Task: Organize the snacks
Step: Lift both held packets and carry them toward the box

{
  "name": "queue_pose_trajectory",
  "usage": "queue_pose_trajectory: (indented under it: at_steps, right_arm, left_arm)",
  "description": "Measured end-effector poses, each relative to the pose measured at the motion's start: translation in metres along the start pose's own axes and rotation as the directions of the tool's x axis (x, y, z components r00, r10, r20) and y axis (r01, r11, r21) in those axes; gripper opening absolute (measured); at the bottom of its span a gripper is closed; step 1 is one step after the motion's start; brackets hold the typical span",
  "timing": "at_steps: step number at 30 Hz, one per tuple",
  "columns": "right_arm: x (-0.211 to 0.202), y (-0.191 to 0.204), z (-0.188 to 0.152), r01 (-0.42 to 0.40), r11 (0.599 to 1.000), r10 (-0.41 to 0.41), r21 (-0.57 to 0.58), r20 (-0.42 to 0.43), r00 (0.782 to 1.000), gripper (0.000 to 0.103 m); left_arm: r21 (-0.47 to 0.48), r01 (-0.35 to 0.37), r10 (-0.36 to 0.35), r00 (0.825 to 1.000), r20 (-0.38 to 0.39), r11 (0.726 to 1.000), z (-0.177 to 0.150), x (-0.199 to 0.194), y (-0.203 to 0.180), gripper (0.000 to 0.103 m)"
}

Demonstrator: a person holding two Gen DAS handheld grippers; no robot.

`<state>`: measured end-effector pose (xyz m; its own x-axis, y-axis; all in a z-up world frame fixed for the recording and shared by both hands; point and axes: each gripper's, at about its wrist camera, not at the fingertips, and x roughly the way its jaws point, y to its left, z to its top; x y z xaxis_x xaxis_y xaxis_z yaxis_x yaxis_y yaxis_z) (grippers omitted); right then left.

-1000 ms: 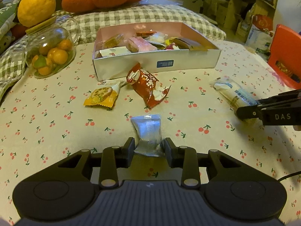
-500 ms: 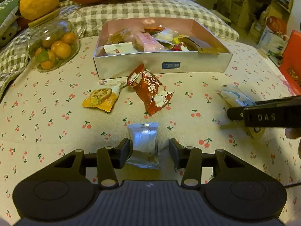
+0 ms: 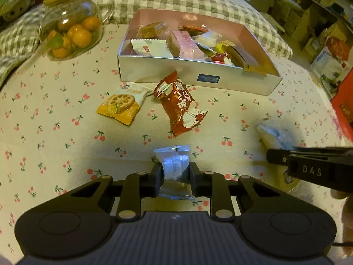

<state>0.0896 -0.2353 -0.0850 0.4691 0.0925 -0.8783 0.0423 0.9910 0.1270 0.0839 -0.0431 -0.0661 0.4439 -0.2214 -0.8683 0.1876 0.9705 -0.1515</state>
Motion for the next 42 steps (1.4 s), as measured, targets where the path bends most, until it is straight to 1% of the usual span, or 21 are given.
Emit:
queue_pose_trajectory:
  at_steps: [4, 12, 22, 29, 36, 39, 42]
  right_arm:
    - [-0.007, -0.004, 0.004, -0.044, 0.998, 0.044, 0.055, -0.006, 0.999, 0.027]
    - [-0.029, -0.007, 0.016, -0.103, 0.990, 0.100, 0.097, 0.029, 0.995, 0.027]
    - [-0.047, -0.005, 0.041, -0.155, 0.981, 0.146, 0.113, 0.083, 0.986, 0.027]
    - [-0.046, -0.012, 0.063, -0.179, 0.971, 0.164, 0.161, 0.105, 0.981, 0.027]
    - [-0.037, -0.023, 0.092, -0.209, 0.951, 0.182, 0.229, 0.133, 0.974, 0.027]
    - [-0.027, -0.027, 0.107, -0.201, 0.951, 0.169, 0.237, 0.147, 0.975, 0.027]
    - [-0.015, -0.032, 0.120, -0.209, 0.947, 0.177, 0.242, 0.149, 0.973, 0.027]
  left_arm:
    - [-0.019, 0.026, -0.026, 1.000, 0.009, 0.999, 0.004, -0.009, -0.001, 0.023]
    - [-0.031, 0.048, -0.047, 0.998, 0.034, 0.998, 0.012, -0.023, 0.005, 0.023]
    - [-0.105, 0.069, -0.062, 0.996, 0.065, 0.992, 0.032, -0.032, 0.021, 0.023]
    - [-0.151, 0.076, -0.063, 0.994, 0.085, 0.986, 0.051, -0.029, 0.031, 0.023]
    - [-0.206, 0.089, -0.071, 0.993, 0.092, 0.974, 0.062, -0.024, 0.033, 0.023]
    - [-0.201, 0.086, -0.067, 0.993, 0.097, 0.976, 0.070, -0.022, 0.030, 0.023]
    - [-0.186, 0.080, -0.061, 0.993, 0.102, 0.979, 0.080, -0.017, 0.026, 0.023]
